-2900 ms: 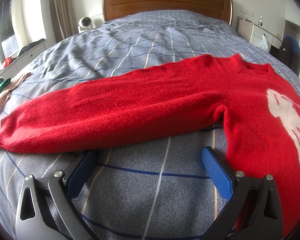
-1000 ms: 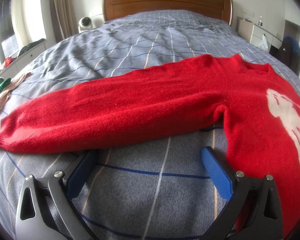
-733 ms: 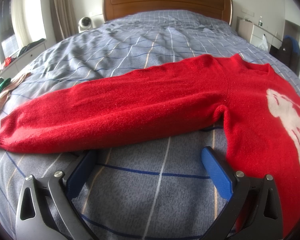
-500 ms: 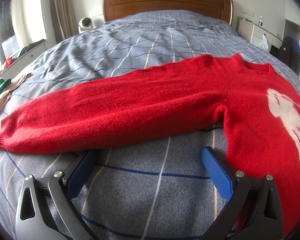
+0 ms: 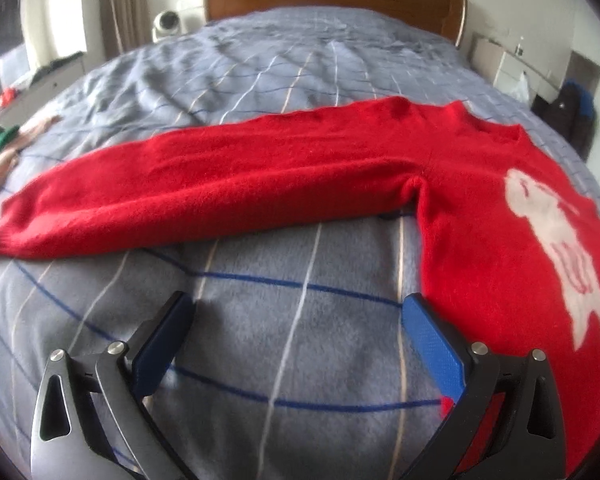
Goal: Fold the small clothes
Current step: 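Grasp a red sleeve with the right gripper and fold it across the sweater body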
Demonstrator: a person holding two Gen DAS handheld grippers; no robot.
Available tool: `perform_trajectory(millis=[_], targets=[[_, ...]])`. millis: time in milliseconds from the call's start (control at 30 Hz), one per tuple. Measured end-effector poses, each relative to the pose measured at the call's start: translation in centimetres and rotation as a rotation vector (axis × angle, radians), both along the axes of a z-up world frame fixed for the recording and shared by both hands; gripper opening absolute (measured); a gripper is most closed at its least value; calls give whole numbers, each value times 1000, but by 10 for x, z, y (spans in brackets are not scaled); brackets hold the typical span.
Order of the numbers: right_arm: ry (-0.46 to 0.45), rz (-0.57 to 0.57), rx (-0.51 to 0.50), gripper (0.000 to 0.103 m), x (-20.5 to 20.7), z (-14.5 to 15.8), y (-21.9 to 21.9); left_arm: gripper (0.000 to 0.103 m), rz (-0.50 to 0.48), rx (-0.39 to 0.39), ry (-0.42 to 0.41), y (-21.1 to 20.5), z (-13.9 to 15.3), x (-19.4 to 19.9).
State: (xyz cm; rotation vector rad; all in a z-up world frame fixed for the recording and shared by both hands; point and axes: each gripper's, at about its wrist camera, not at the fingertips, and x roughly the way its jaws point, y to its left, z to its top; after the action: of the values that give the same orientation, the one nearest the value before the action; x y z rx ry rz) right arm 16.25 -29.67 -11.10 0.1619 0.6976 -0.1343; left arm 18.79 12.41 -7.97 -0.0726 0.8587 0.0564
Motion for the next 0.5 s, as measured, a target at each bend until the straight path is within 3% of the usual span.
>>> perform_trajectory(millis=[67, 167, 267, 367, 433, 500], targets=[[0, 0, 0, 93, 0, 0, 0, 103, -4, 36, -19, -4, 0, -3], [-1, 1, 2, 93, 0, 0, 0, 103, 12, 23, -59, -1, 7, -10], [-4, 4, 8, 93, 1, 1, 0, 103, 25, 38, -179, -1, 27, -28], [-12, 8, 14, 93, 0, 2, -1, 103, 44, 128, -326, -5, 49, -49], [-16, 18, 37, 93, -3, 7, -4, 103, 55, 145, -372, -3, 57, -56], [-13, 35, 122, 93, -10, 19, -12, 103, 66, 132, -396, 3, 61, -61]])
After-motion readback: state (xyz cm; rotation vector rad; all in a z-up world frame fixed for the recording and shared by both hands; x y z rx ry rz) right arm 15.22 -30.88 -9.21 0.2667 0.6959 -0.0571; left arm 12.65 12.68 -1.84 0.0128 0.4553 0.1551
